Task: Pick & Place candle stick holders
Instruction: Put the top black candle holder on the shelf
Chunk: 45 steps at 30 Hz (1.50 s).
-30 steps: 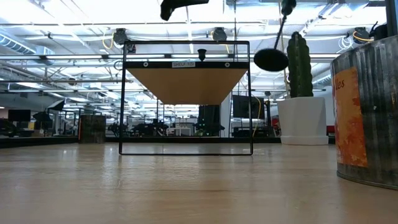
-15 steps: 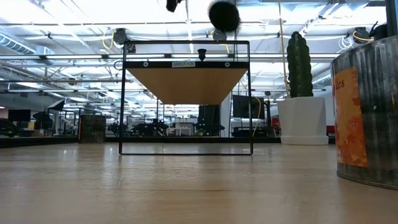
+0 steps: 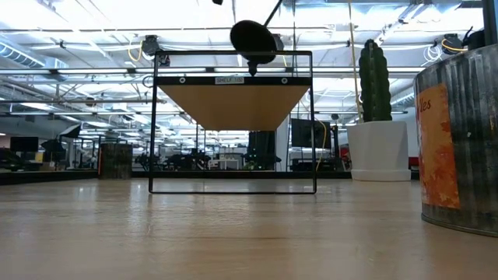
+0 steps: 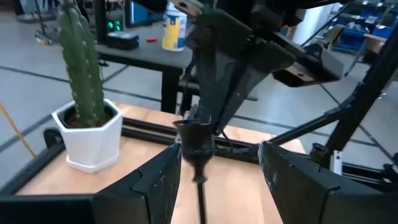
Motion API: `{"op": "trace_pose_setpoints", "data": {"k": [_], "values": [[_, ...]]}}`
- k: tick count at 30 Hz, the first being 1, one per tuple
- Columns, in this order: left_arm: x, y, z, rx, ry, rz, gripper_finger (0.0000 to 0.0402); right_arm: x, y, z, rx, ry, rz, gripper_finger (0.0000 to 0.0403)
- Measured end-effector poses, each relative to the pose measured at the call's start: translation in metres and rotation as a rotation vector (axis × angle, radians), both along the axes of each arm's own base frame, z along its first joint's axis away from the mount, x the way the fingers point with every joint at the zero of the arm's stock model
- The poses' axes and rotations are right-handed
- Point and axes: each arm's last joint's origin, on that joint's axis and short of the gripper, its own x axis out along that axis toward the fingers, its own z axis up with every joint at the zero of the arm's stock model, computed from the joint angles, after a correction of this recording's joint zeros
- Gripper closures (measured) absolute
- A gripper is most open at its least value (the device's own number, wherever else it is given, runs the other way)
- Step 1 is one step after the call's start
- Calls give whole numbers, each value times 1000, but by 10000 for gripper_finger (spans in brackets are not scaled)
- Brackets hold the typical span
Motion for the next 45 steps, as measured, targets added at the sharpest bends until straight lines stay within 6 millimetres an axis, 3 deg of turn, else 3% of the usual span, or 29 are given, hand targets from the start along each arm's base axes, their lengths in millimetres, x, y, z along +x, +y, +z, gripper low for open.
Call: {"op": "trace_pose_setpoints", "data": {"k": [6,32,35,41,45], "values": [[-1,0,-4,-26,40,-7,176,10,1,1,-21,-56,30,403],[1,24,-2,-67,16,-33,178,18,5,11,-67,-186,91,403],[1,24,-2,-66,17,-38,199,18,5,11,-67,-188,90,403],[1,24,0,-60,-9,-43,292,18,5,11,-69,-191,85,403],[2,25,2,-62,-30,-56,298,17,5,13,-60,-197,79,403]]}}
